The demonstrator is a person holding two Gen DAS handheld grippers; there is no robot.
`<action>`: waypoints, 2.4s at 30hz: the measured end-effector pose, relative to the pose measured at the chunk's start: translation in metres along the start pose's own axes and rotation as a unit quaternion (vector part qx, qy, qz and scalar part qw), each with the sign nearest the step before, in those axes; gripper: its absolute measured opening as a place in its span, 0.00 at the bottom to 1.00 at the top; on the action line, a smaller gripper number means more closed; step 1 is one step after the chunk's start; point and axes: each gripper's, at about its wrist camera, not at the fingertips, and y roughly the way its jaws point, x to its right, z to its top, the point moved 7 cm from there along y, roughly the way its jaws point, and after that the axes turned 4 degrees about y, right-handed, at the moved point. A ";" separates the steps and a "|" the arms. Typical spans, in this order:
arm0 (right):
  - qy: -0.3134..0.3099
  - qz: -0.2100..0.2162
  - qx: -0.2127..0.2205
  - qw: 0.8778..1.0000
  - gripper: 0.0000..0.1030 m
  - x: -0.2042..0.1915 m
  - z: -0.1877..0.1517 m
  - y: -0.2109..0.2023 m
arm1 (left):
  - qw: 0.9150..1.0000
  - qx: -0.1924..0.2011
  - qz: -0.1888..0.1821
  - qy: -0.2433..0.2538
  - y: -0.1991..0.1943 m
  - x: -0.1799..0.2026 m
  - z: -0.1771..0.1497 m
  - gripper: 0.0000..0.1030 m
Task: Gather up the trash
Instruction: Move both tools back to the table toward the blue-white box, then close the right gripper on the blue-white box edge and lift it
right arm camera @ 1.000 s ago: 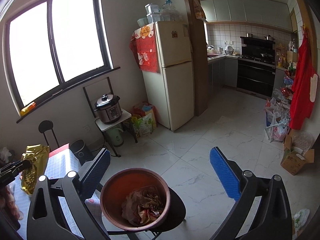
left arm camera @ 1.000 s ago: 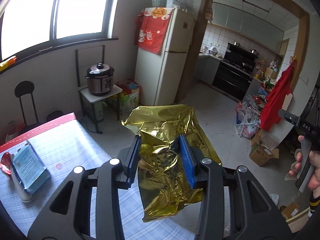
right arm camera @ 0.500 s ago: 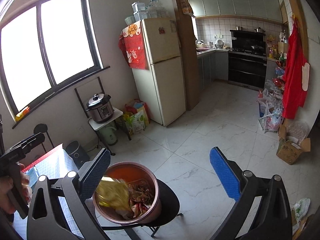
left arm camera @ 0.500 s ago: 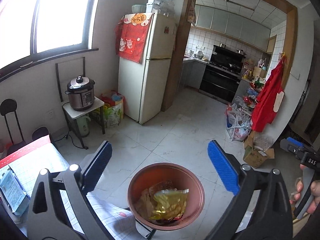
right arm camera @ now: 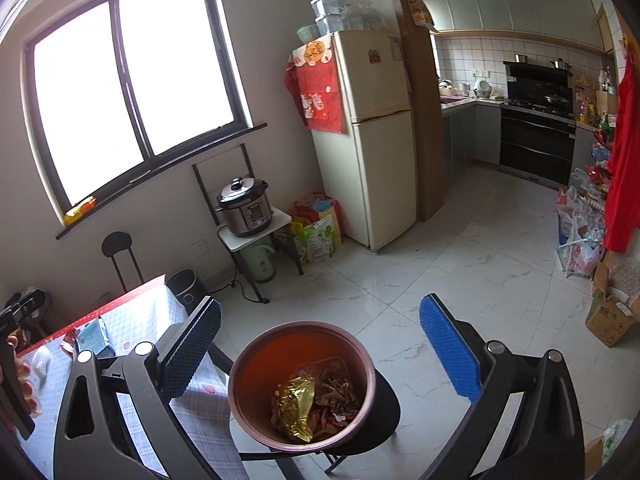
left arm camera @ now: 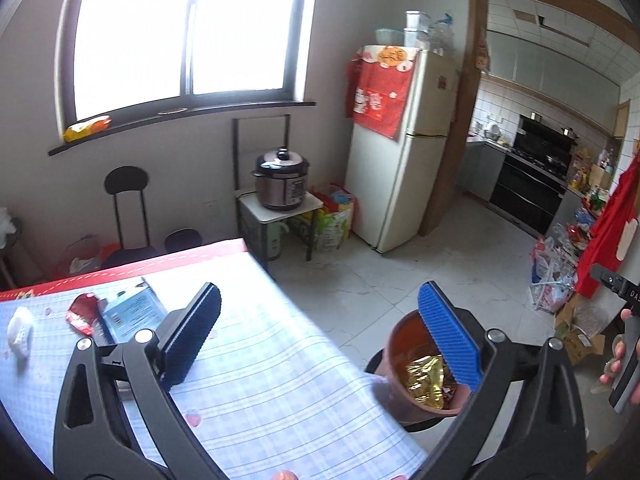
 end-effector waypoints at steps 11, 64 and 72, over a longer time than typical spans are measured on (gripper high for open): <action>-0.091 0.105 -0.059 0.988 0.95 -0.160 -0.030 0.053 | 0.967 -0.016 0.211 -0.140 -0.146 -0.226 -0.100 0.95; -0.376 0.036 -0.267 0.887 0.35 -0.606 -0.315 0.231 | 0.916 -0.069 0.245 -0.310 -0.237 -0.556 -0.305 0.94; -0.337 0.058 -0.276 0.898 0.01 -0.598 -0.291 0.200 | 0.921 -0.059 0.229 -0.308 -0.233 -0.554 -0.295 0.94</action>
